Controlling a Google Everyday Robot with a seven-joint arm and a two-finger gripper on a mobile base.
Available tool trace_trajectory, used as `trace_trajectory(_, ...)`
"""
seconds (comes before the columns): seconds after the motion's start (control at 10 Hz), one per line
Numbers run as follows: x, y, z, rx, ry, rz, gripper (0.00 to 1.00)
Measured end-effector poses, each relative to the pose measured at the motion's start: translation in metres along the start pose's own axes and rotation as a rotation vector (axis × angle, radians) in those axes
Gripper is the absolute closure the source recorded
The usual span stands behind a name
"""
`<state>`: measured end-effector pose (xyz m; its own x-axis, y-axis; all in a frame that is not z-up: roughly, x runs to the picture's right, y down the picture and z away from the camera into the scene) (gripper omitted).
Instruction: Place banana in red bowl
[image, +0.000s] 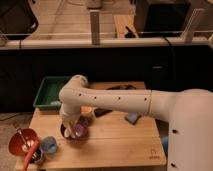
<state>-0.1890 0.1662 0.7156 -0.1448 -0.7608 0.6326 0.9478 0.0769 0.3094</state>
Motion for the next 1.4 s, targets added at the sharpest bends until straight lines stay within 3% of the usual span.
trace_trajectory(0.2, 0.001, 0.0, 0.004, -0.032, -0.003, 0.002, 0.47)
trace_trajectory(0.4, 0.005, 0.005, 0.011, -0.083, -0.013, 0.014, 0.23)
trace_trajectory(0.9, 0.019, 0.016, 0.016, -0.084, -0.053, 0.071, 0.2)
trace_trajectory(1.4, 0.029, 0.027, 0.008, -0.06, -0.047, 0.175, 0.2)
